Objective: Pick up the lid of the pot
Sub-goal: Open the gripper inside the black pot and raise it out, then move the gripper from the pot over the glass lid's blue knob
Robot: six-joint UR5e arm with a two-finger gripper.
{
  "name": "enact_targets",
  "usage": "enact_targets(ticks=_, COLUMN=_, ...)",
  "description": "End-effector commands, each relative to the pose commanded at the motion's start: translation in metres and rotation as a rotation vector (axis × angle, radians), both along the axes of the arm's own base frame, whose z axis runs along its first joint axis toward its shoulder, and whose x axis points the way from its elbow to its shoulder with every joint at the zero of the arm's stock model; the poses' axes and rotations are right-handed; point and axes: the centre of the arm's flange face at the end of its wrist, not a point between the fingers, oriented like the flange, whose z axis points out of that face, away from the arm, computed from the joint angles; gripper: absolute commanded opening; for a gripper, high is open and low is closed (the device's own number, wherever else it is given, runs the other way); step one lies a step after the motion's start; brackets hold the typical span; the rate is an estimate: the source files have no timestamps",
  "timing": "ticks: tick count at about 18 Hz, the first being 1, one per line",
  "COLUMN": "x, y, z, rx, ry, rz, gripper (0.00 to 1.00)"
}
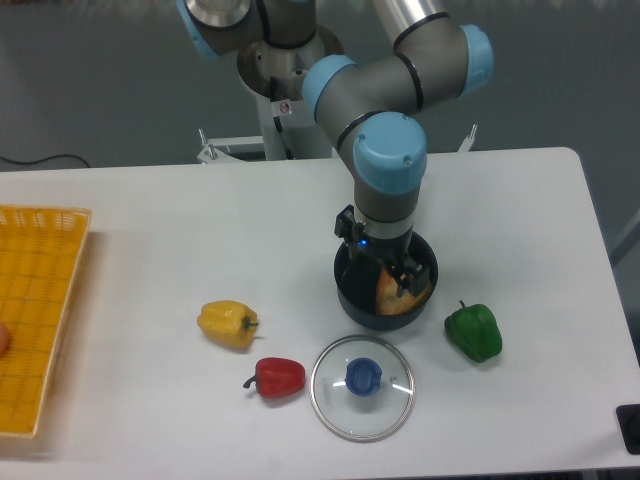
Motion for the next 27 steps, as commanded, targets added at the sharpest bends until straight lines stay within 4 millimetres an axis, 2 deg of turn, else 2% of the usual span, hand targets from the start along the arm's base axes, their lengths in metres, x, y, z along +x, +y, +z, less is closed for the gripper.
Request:
enact_targets(ticks=6, x=0.004, y=0.005, z=-0.004, rx=0.105, ry=-0.08, rz=0.116, gripper=1.0)
enact_targets(ticks=11, x=-0.003, y=0.019, z=0.0, rx=0.194, ry=-0.043, rz=0.383, gripper=1.0)
enact_targets(ticks=15, x=-0.008, y=0.033, z=-0.014, rx=0.182, ry=-0.059, rz=0.443, gripper=1.0)
enact_targets(ticks=19, x=-0.013, y=0.04, z=-0.038, rx=0.156, ry=-0.061, rz=0.48, gripper=1.0)
enact_targets(ticks=22, x=-0.029, y=0.053, z=-0.05, rx=0.178, ry=-0.05, rz=0.551, gripper=1.0)
enact_targets(ticks=27, x=-0.049, y=0.091, z=-0.068, rx=0.23, ry=-0.025, rz=0.593, gripper=1.0)
